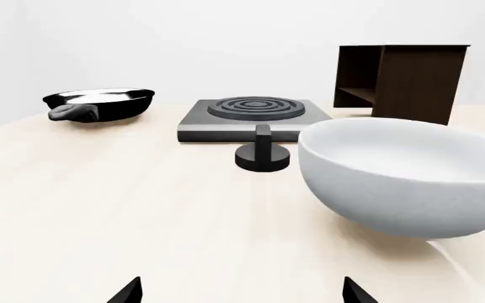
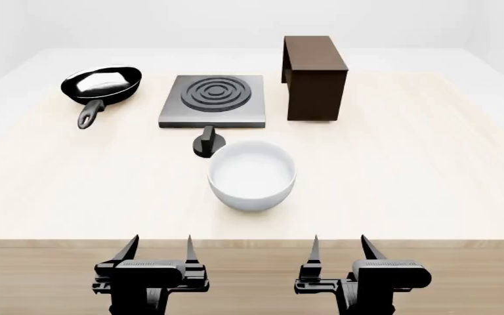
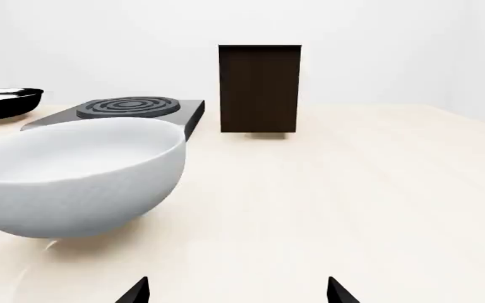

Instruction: Turn on the stove.

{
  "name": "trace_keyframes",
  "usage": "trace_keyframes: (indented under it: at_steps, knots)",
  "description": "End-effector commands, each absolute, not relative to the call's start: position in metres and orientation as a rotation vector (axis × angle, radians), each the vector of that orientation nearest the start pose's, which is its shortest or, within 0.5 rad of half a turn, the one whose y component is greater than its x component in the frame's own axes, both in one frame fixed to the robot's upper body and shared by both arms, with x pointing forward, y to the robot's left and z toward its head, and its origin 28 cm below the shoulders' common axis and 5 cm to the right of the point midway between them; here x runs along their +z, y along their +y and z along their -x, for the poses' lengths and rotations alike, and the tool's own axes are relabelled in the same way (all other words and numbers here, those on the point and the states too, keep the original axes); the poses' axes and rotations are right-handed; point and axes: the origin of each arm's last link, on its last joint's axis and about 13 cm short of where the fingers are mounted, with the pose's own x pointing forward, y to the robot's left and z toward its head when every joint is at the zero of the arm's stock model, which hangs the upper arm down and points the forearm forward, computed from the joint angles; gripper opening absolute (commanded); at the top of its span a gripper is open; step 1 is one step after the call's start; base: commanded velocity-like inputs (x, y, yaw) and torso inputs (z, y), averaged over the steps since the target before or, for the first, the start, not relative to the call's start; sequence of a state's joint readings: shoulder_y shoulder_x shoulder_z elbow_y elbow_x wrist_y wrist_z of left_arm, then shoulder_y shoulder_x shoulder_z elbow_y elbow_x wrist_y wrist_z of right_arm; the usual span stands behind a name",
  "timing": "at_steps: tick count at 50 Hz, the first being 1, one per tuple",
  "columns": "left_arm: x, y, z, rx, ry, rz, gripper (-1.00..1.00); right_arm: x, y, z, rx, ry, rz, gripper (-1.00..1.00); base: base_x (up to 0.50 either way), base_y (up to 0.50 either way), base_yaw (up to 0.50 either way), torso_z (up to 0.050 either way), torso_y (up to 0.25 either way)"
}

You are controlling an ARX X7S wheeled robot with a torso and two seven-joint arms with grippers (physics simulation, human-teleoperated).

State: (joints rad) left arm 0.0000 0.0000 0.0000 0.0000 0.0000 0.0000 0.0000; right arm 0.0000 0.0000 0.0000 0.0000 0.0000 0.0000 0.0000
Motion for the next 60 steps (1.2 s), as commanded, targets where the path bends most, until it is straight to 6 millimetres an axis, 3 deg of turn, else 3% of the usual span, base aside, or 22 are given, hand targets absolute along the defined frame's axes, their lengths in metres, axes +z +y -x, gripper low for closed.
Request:
trace_keyframes:
  at_steps: [1, 9, 12, 18, 60]
  knots:
    - [0.012, 0.206, -0.210, 0.000, 0.000, 0.000, 1.00, 0.013, -0.096, -0.210, 0.017, 0.000, 0.000, 1.00, 0.00, 0.00, 0.00, 0.000, 0.000]
    - [0.009, 0.206, -0.212, 0.010, 0.023, -0.017, 1.00, 0.014, -0.096, -0.209, 0.006, 0.001, -0.003, 1.00, 0.00, 0.00, 0.00, 0.000, 0.000]
    - [0.022, 0.201, -0.208, -0.032, -0.037, -0.082, 1.00, 0.015, -0.097, -0.210, 0.005, 0.005, -0.007, 1.00, 0.00, 0.00, 0.00, 0.000, 0.000]
    - [0.026, 0.200, -0.206, -0.043, -0.062, -0.061, 1.00, 0.015, -0.097, -0.209, 0.002, 0.006, -0.010, 1.00, 0.00, 0.00, 0.00, 0.000, 0.000]
    - [0.022, 0.202, -0.208, -0.024, -0.031, -0.088, 1.00, 0.014, -0.096, -0.209, -0.005, -0.006, 0.008, 1.00, 0.00, 0.00, 0.00, 0.000, 0.000]
